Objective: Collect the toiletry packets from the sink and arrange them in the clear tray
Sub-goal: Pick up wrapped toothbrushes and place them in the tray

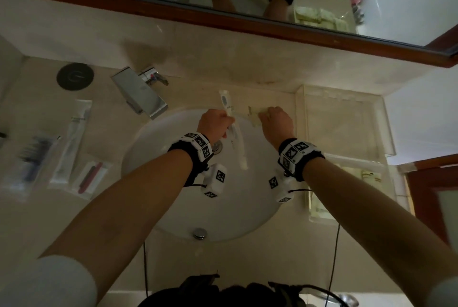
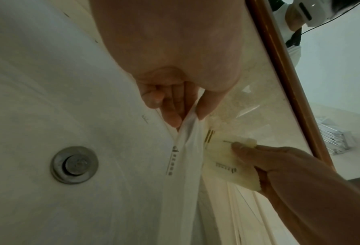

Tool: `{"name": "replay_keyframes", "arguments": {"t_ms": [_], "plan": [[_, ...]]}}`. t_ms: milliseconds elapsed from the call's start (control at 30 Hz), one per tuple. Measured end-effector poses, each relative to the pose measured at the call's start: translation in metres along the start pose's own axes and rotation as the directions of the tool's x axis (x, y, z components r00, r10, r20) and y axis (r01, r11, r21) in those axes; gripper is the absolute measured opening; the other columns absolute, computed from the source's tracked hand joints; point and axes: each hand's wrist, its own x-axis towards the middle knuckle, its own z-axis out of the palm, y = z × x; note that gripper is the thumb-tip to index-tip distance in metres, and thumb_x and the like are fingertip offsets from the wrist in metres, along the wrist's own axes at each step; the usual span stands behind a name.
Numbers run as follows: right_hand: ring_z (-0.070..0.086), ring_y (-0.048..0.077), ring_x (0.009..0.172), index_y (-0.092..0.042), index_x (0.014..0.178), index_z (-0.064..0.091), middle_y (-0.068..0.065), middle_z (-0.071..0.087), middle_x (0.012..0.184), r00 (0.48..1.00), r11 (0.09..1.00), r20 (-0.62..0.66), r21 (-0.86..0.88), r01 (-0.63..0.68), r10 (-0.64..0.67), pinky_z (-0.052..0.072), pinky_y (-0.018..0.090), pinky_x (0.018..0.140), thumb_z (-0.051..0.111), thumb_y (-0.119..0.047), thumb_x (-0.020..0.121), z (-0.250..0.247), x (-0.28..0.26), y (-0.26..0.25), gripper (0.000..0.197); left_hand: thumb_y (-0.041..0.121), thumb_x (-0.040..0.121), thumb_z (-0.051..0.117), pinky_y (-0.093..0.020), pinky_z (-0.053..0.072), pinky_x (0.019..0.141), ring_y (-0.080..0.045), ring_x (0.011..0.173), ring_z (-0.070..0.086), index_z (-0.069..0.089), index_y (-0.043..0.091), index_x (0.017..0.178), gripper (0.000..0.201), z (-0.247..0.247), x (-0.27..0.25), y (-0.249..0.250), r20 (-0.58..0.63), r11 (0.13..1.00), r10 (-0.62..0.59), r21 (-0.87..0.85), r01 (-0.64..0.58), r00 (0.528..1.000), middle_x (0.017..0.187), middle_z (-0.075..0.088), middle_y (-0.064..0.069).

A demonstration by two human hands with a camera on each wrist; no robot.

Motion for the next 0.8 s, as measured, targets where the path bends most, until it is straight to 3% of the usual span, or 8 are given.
{"name": "replay_keyframes", "arguments": {"t_ms": [100,233,333,467,567,667,800], "plan": [[0.061,0.031,0.091,-0.006,0.112,0.058,0.015,0.065,0.101,0.998,0.985,-0.048,0.168,-0.022,0.031,0.043,0.032,0.07,0.054,-0.025,0.094,-0.013,-0.011,0.002,0.026,0.02,0.084,0.06,-0.024,0.044,0.055,-0.016,0.043,0.052,0.059,0.011,0.058,0.028,0.008,-0.01,0.009,-0.006,1.0,0.022,-0.021,-0.022,1.0,0.05,0.056,-0.007],[0.061,0.025,0.1,-0.01,0.117,0.06,0.009,0.066,0.108,0.997,0.957,-0.05,0.285,-0.05,0.067,0.049,0.034,0.084,0.059,-0.027,0.091,-0.032,-0.027,0.011,0.03,0.019,0.084,0.059,-0.022,0.043,0.053,-0.012,0.039,0.051,0.059,0.011,0.057,0.028,0.022,-0.023,0.021,0.006,0.998,0.064,-0.01,-0.064,0.998,0.049,0.056,-0.007],[0.061,0.024,0.102,-0.01,0.113,0.064,0.009,0.067,0.11,0.996,0.928,-0.023,0.365,-0.073,0.088,0.05,0.034,0.088,0.056,-0.026,0.093,-0.046,-0.036,0.024,0.028,0.018,0.084,0.06,-0.021,0.041,0.05,-0.007,0.035,0.048,0.066,0.001,0.066,0.025,0.034,-0.032,0.03,0.014,0.996,0.088,-0.002,-0.088,0.996,0.05,0.057,-0.009],[0.06,0.02,0.088,-0.01,0.113,0.066,0.008,0.067,0.107,0.997,0.903,0.002,0.422,-0.075,0.082,0.046,0.026,0.071,0.047,-0.017,0.094,-0.063,-0.046,0.046,0.027,0.018,0.083,0.06,-0.026,0.046,0.057,-0.017,0.043,0.052,0.068,-0.004,0.074,0.025,0.054,-0.043,0.042,0.017,0.994,0.107,-0.009,-0.107,0.994,0.053,0.059,-0.011],[0.06,0.02,0.079,-0.013,0.114,0.064,0.01,0.066,0.1,0.994,0.855,0.034,0.506,-0.11,0.108,0.051,0.03,0.068,0.049,-0.011,0.09,-0.074,-0.053,0.066,0.028,0.017,0.084,0.06,-0.024,0.046,0.056,-0.01,0.038,0.05,0.067,0.0,0.071,0.023,0.071,-0.053,0.053,0.02,0.991,0.132,0.007,-0.132,0.991,0.048,0.056,-0.006],[0.062,0.022,0.082,-0.013,0.108,0.066,0.009,0.067,0.094,0.993,0.823,0.067,0.556,-0.119,0.098,0.052,0.035,0.074,0.057,-0.009,0.088,-0.084,-0.058,0.087,0.023,0.017,0.084,0.059,-0.023,0.046,0.054,-0.005,0.035,0.048,0.067,0.001,0.07,0.023,0.087,-0.064,0.063,0.004,0.989,0.143,0.025,-0.143,0.99,0.048,0.056,-0.004],[0.06,0.019,0.077,-0.014,0.088,0.068,0.007,0.066,0.083,0.995,0.806,0.101,0.588,-0.074,0.018,0.049,0.031,0.07,0.067,-0.016,0.086,-0.103,-0.069,0.114,0.002,0.019,0.084,0.06,-0.028,0.049,0.06,-0.015,0.044,0.053,0.068,-0.004,0.076,0.026,0.112,-0.079,0.072,-0.024,0.991,0.132,0.026,-0.132,0.991,0.053,0.059,-0.009]]}}
